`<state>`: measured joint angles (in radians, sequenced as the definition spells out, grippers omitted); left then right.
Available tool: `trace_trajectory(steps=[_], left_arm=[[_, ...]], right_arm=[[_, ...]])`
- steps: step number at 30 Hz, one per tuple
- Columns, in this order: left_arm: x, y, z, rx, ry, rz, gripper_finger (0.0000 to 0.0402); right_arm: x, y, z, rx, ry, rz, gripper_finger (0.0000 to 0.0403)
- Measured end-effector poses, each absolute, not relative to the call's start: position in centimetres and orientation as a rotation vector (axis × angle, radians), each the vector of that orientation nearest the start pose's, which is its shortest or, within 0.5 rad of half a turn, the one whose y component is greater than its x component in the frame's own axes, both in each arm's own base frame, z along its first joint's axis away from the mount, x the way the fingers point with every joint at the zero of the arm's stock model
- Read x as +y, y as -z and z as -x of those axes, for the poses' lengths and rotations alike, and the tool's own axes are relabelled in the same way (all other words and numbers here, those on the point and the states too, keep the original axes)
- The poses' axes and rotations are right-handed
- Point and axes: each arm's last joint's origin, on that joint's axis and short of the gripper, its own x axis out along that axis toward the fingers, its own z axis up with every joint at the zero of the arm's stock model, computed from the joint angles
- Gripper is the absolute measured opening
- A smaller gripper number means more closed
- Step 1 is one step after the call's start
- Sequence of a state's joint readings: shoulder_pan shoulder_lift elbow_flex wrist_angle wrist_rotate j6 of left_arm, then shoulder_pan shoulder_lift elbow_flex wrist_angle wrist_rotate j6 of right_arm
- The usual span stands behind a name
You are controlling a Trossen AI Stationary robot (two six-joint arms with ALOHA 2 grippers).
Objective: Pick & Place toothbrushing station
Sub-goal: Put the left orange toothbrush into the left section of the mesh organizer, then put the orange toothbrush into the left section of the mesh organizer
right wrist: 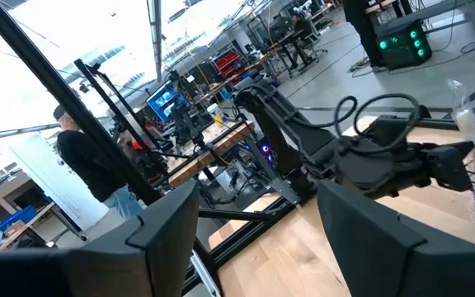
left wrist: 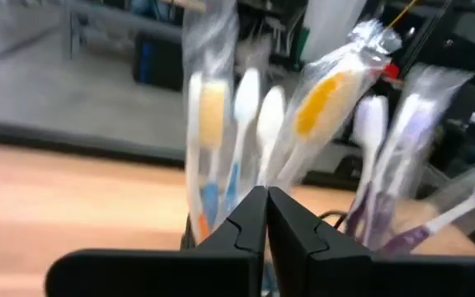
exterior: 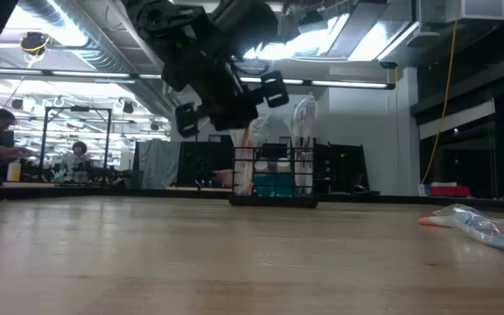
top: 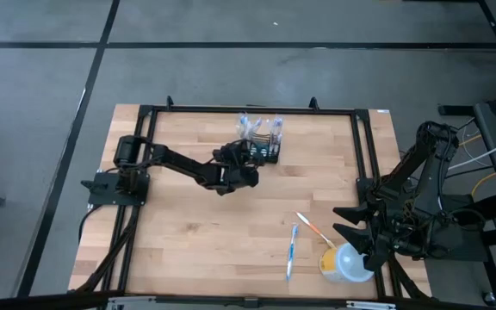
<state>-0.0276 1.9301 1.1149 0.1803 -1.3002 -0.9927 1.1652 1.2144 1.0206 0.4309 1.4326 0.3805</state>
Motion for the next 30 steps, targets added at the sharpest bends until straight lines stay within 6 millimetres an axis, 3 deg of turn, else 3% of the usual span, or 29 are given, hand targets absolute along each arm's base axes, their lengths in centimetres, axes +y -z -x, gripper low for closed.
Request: trace_trajectory(steps=[5, 12, 16, 19, 23, 27, 30], left_arm=[[2.2, -16.5, -38.3, -0.097, -1.326, 0.485, 0.0031], [1.3, -18.8, -37.8, -0.089, -1.300, 0.444, 0.0089], [0.3, -21.3, -37.0, -0.141, -1.286, 0.449, 0.0120], [-1.0, -24.4, -35.9, -0.191, -1.232, 0.497, 0.0136], [-2.8, -27.5, -34.9, -0.054, -0.965, 0.516, 0.0143], [-6.0, -25.5, -35.2, 0.190, -0.659, 0.649, 0.0136], [-9.7, -22.7, -34.8, 0.357, -0.583, 0.783, 0.0126]], right_arm=[[21.8, -38.0, -12.5, -0.115, 0.251, -0.610, 0.0251], [21.8, -38.0, -12.5, -0.115, 0.248, -0.612, 0.0251], [21.8, -38.0, -12.5, -0.115, 0.249, -0.611, 0.0251], [21.8, -38.0, -12.5, -0.115, 0.249, -0.611, 0.0251], [21.8, -38.0, -12.5, -0.115, 0.249, -0.610, 0.0251], [21.8, -38.0, -12.5, -0.112, 0.245, -0.587, 0.0251], [21.9, -37.9, -12.5, -0.112, 0.246, -0.588, 0.0251]])
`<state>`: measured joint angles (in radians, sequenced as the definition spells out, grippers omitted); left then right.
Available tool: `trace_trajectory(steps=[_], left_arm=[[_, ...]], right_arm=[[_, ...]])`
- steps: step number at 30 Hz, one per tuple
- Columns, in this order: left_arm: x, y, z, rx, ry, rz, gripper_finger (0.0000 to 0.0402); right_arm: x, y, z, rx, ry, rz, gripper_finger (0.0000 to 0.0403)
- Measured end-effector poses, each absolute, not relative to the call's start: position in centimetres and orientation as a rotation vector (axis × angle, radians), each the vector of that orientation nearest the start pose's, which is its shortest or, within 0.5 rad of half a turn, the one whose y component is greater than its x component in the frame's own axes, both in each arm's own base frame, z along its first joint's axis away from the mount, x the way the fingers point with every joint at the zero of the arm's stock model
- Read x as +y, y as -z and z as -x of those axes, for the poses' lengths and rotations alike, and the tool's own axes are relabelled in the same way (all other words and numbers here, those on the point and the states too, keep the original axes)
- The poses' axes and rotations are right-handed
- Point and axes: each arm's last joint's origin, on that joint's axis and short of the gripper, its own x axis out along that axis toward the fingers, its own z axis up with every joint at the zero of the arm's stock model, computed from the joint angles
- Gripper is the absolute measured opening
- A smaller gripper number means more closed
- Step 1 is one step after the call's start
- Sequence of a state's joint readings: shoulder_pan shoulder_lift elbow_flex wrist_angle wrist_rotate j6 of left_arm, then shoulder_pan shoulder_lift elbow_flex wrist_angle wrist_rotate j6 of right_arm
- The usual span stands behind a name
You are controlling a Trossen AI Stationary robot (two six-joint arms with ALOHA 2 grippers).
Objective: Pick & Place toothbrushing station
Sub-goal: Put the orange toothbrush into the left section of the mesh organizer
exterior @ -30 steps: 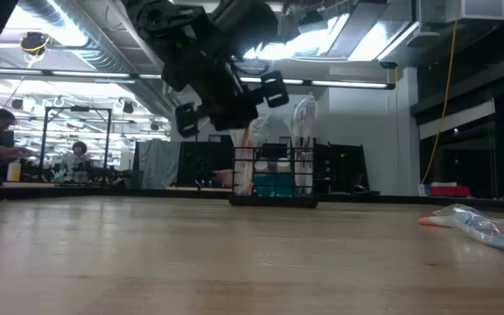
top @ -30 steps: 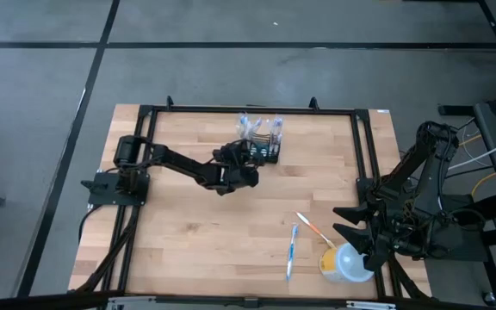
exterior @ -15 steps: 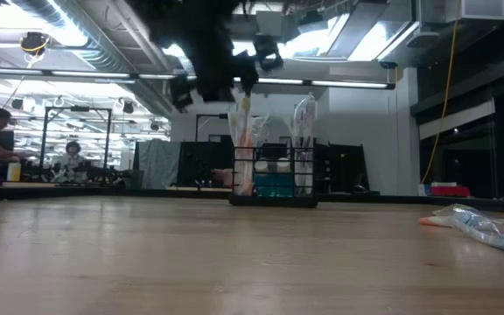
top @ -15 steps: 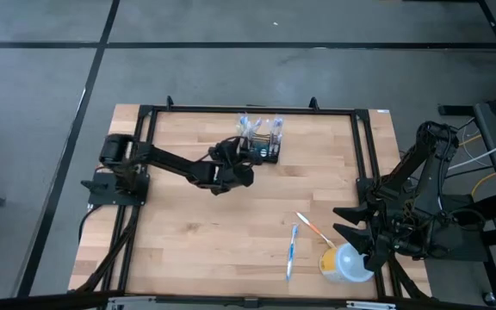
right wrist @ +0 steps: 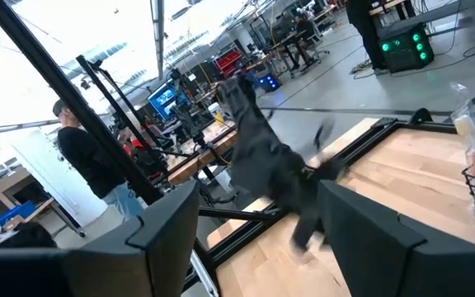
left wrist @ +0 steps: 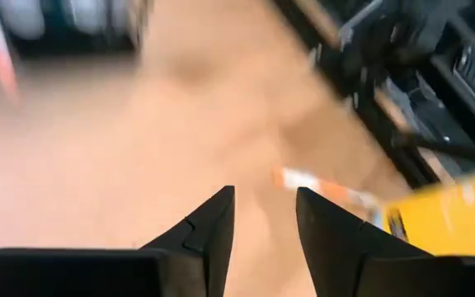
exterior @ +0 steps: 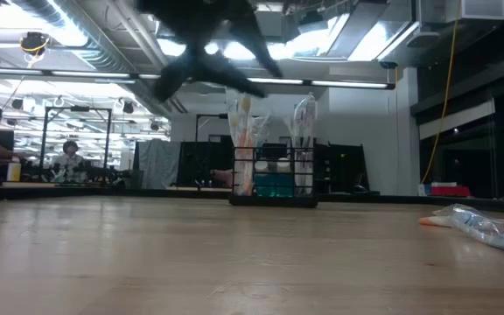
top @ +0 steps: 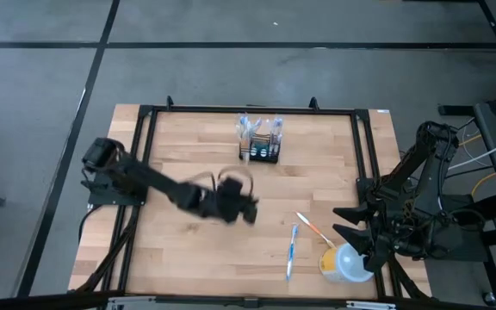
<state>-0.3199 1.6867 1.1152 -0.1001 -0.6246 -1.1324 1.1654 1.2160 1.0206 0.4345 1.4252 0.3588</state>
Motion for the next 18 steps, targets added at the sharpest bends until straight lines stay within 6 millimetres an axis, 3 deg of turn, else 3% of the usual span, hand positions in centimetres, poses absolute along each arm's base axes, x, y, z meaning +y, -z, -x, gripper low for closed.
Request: trace_trajectory(steps=[3, 7, 12, 18], left_arm=[[-13.4, -20.8, -34.4, 0.349, -0.568, 0.897, 0.0117], [-15.7, -19.0, -36.7, 0.424, -0.477, 0.961, 0.0109], [-16.7, -19.2, -41.7, 0.491, -0.397, 0.939, 0.0108], [-15.9, -17.7, -46.0, 0.714, -0.509, 0.868, 0.0106]], right_arm=[[22.1, -37.9, -12.2, -0.109, 0.232, -0.614, 0.0251], [22.7, -37.4, -12.0, -0.100, 0.213, -0.625, 0.0251], [22.7, -37.5, -11.9, -0.102, 0.208, -0.639, 0.0251], [22.7, -37.6, -11.8, -0.104, 0.204, -0.643, 0.0251]])
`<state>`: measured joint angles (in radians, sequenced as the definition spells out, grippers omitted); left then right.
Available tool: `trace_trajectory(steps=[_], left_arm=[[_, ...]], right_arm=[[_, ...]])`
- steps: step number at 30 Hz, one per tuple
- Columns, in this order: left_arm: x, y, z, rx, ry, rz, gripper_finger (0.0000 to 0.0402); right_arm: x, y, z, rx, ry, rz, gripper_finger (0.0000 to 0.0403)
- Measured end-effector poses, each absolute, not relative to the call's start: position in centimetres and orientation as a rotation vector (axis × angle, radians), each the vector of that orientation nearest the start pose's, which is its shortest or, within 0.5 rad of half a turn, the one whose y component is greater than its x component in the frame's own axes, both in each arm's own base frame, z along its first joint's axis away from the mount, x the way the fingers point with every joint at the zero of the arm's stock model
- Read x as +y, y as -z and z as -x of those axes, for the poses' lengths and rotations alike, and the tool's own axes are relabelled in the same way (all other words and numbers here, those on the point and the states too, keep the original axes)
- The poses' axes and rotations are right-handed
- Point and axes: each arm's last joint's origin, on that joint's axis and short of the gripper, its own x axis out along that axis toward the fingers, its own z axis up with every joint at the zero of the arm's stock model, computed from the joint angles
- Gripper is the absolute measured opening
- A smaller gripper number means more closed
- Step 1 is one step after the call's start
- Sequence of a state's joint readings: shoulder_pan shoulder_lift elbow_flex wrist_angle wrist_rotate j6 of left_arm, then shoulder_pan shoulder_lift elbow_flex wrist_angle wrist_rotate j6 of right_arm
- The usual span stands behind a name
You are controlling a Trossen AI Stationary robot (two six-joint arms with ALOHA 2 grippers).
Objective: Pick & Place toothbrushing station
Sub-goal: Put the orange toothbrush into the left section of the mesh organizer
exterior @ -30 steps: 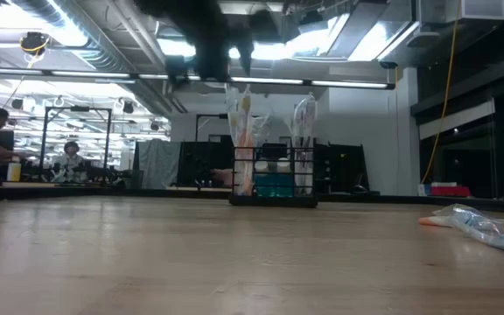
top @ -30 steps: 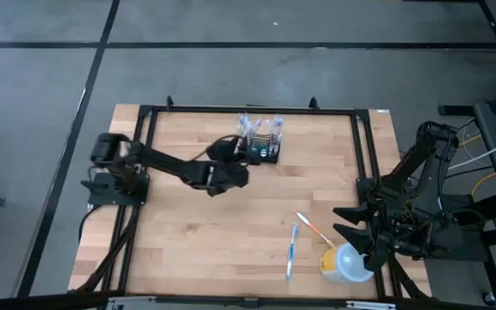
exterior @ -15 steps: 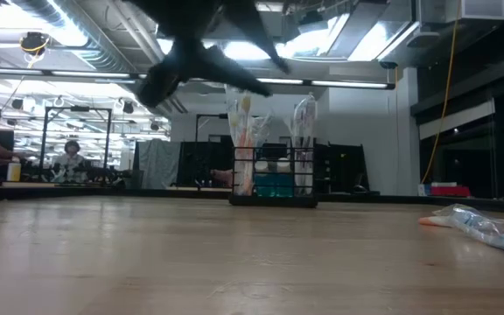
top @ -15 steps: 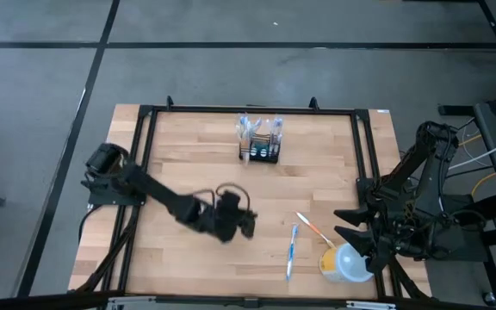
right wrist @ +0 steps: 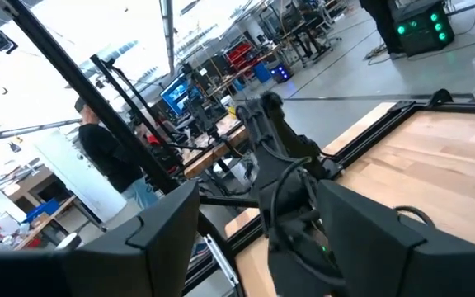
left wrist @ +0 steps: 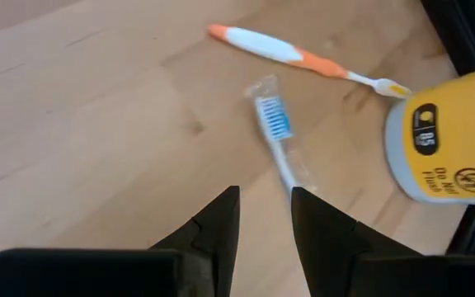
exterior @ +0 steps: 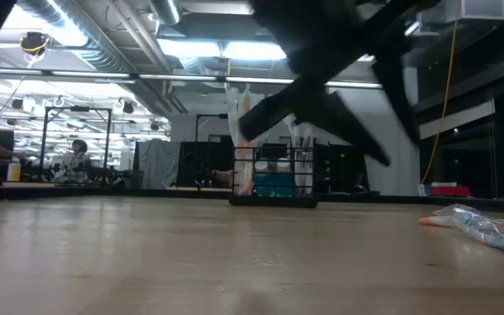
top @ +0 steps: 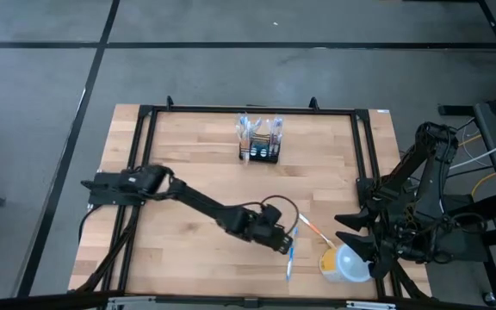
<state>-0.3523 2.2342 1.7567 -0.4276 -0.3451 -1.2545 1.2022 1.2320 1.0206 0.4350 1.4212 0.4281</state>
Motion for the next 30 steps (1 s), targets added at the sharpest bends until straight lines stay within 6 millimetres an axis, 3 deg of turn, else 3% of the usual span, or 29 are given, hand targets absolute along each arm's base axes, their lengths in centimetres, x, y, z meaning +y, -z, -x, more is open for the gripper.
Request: trace_trajectory(steps=[6, 10, 14, 19, 23, 26, 30], left_arm=[[-16.2, -16.6, -49.1, 0.801, -0.433, 0.849, 0.0106], [-16.4, -16.8, -50.0, 0.780, -0.421, 0.878, 0.0106], [-16.5, -15.9, -50.1, 0.803, -0.419, 0.888, 0.0106], [-16.3, -16.1, -50.2, 0.806, -0.406, 0.892, 0.0106], [-15.8, -16.0, -49.3, 0.883, -0.462, 0.797, 0.0106], [-15.1, -17.8, -47.6, 0.930, -0.546, 0.631, 0.0106], [-13.9, -23.7, -43.9, 0.862, -0.720, 0.345, 0.0109]], right_arm=[[22.8, -37.6, -11.9, -0.101, 0.178, -0.632, 0.0251], [22.8, -37.6, -11.9, -0.099, 0.168, -0.623, 0.0251], [22.9, -37.6, -11.9, -0.097, 0.151, -0.612, 0.0251], [22.9, -37.6, -11.9, -0.095, 0.152, -0.596, 0.0251], [23.2, -37.5, -12.0, -0.093, 0.114, -0.615, 0.0251], [24.0, -36.9, -12.0, -0.079, 0.070, -0.628, 0.0251], [24.9, -36.0, -12.0, -0.066, 0.070, -0.636, 0.0251]])
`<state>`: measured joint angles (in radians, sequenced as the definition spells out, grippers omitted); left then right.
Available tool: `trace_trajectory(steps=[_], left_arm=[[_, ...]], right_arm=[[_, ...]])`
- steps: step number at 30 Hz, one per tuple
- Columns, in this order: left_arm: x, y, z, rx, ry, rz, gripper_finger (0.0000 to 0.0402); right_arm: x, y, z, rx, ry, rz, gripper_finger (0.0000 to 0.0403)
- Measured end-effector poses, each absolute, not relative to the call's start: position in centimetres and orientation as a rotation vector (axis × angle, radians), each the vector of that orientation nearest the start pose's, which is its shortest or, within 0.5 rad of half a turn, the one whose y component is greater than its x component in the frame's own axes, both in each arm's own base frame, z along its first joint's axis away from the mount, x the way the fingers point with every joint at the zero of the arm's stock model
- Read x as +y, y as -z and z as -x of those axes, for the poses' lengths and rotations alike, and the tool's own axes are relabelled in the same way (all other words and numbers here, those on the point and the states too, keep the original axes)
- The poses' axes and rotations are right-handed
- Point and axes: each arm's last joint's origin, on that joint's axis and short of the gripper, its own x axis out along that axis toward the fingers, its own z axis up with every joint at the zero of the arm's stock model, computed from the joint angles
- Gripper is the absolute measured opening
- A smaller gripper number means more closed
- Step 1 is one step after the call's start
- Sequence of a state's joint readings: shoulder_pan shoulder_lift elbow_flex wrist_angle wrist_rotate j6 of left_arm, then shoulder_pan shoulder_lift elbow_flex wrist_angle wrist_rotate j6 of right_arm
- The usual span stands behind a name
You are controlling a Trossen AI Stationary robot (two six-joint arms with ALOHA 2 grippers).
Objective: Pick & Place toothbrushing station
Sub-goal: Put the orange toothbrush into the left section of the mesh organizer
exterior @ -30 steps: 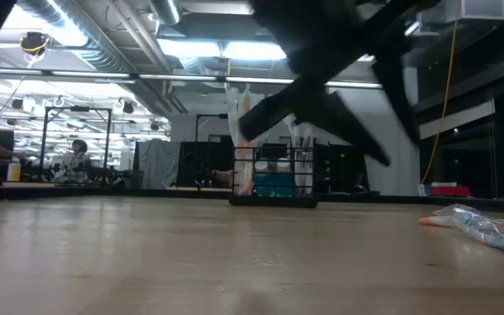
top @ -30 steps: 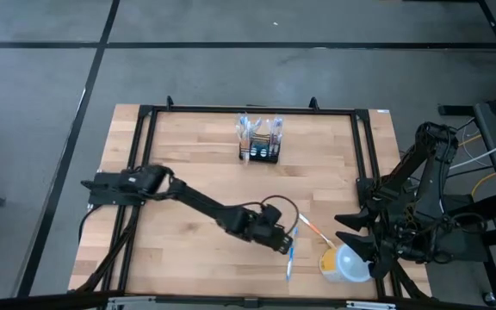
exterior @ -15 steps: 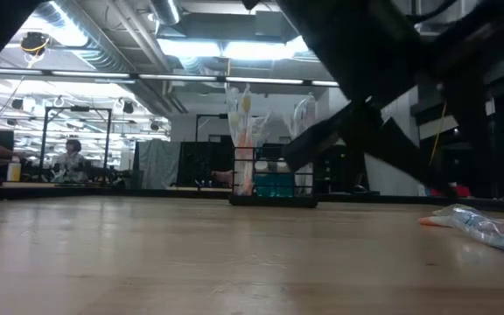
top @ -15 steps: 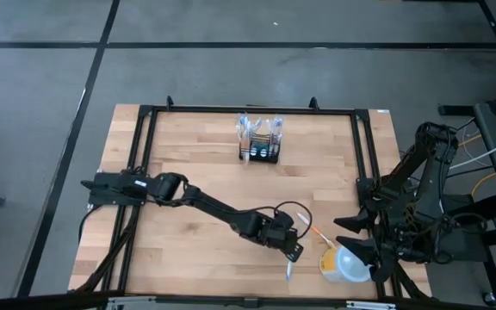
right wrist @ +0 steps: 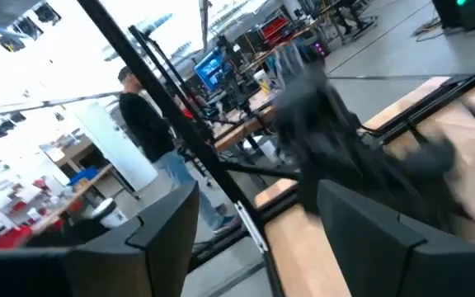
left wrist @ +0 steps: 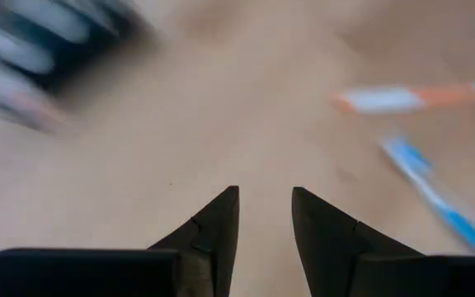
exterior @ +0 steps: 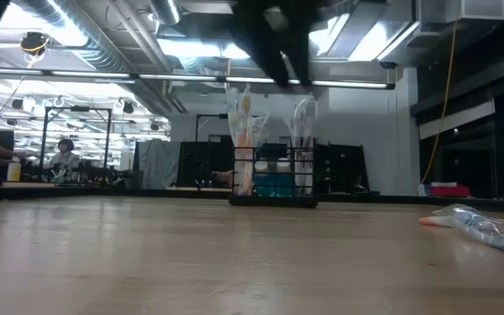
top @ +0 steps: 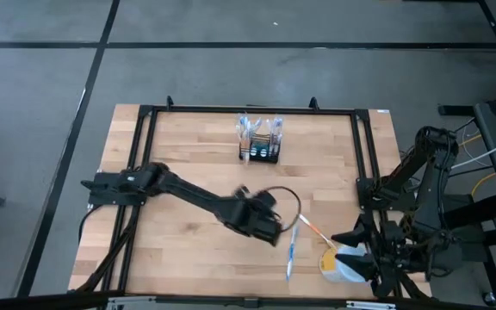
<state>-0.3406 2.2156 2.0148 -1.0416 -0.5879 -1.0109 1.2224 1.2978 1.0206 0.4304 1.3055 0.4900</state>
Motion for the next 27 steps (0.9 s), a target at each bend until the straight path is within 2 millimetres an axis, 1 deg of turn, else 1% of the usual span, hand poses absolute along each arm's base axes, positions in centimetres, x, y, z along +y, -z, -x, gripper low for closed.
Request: trace_trajectory(steps=[2, 4, 6, 8, 11, 14, 18, 23, 25, 27], left_arm=[[-13.2, -27.2, -41.5, 0.792, -0.818, 0.231, 0.0111], [-12.7, -30.7, -38.7, 0.700, -0.904, 0.147, 0.0111], [-12.6, -33.9, -35.9, 0.608, -0.943, 0.110, 0.0111], [-13.0, -36.2, -33.5, 0.549, -0.940, 0.099, 0.0109], [-13.9, -38.2, -30.6, 0.518, -0.905, 0.089, 0.0108], [-14.9, -39.0, -28.8, 0.496, -0.858, 0.099, 0.0109], [-16.3, -38.1, -27.1, 0.506, -0.812, 0.081, 0.0108], [-17.4, -36.9, -24.7, 0.494, -0.782, 0.142, 0.0107], [-17.9, -36.5, -23.8, 0.491, -0.767, 0.162, 0.0107], [-18.2, -36.4, -23.0, 0.496, -0.744, 0.161, 0.0107]], right_arm=[[25.1, -35.5, -12.1, -0.051, 0.068, -0.633, 0.0251], [24.9, -35.0, -12.6, -0.024, 0.047, -0.637, 0.0250], [24.3, -34.5, -13.5, 0.020, 0.024, -0.630, 0.0245], [23.3, -34.2, -14.5, 0.078, 0.001, -0.643, 0.0238], [21.0, -33.6, -16.7, 0.210, -0.043, -0.672, 0.0226], [18.6, -32.6, -18.9, 0.382, -0.062, -0.683, 0.0214], [15.0, -30.4, -20.9, 0.688, -0.008, -0.722, 0.0205], [10.5, -28.0, -22.2, 1.000, 0.166, -0.809, 0.0203], [8.9, -27.3, -22.5, 1.094, 0.237, -0.852, 0.0203], [7.7, -26.5, -22.7, 1.173, 0.288, -0.857, 0.0203]])
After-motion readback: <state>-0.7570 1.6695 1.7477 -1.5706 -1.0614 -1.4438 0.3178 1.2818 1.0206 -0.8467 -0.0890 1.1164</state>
